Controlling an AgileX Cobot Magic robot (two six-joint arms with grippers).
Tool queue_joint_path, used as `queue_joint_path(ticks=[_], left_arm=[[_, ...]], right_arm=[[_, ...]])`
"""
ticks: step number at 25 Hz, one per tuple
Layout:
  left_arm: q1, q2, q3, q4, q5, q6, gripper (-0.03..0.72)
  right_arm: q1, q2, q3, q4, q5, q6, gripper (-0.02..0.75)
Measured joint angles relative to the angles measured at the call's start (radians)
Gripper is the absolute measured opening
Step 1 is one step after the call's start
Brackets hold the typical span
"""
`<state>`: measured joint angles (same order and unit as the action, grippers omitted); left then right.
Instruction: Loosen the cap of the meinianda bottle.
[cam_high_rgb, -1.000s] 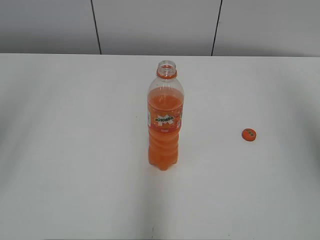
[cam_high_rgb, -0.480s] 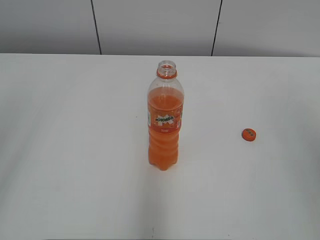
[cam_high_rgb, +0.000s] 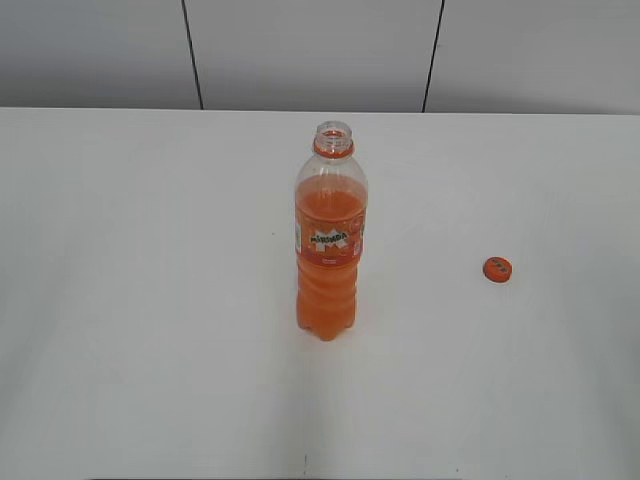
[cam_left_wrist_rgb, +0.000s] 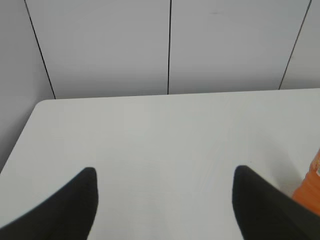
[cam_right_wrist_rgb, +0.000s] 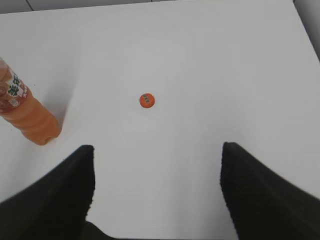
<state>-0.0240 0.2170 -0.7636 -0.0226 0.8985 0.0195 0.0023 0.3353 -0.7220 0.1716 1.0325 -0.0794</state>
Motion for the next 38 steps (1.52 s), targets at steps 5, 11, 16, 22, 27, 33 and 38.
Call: queue_joint_path(ticks=[5,11,16,22,27,33,38], left_arm=[[0.000,-0.082,0.013,0.000,0.037,0.000,0.508],[0.000,-0.172,0.129,0.000,0.115,0.000,0.508],[0.000,-0.224,0.192,-0.001,0.155,0.000,0.505],[0.000,-0.224,0.221,-0.001,0.164,0.000,0.489],[0.000,-0.224,0.227,-0.003,0.172,0.000,0.481],[0.000,-0.224,0.228,-0.005,0.172,-0.001,0.482],[0.000,-0.224,0.228,-0.006,0.172,-0.002,0.480]], right_arm=[[0.000,-0.075,0.096,0.006,-0.011,0.045,0.587],[0.000,-0.167,0.143,0.024,-0.023,0.050,0.587],[0.000,-0.289,0.143,-0.010,-0.043,0.031,0.587],[0.000,-0.341,0.143,-0.070,-0.016,-0.015,0.587],[0.000,-0.341,0.148,-0.103,0.030,-0.028,0.587],[0.000,-0.341,0.213,-0.122,0.056,-0.034,0.587],[0.000,-0.341,0.213,-0.125,0.056,-0.034,0.587]])
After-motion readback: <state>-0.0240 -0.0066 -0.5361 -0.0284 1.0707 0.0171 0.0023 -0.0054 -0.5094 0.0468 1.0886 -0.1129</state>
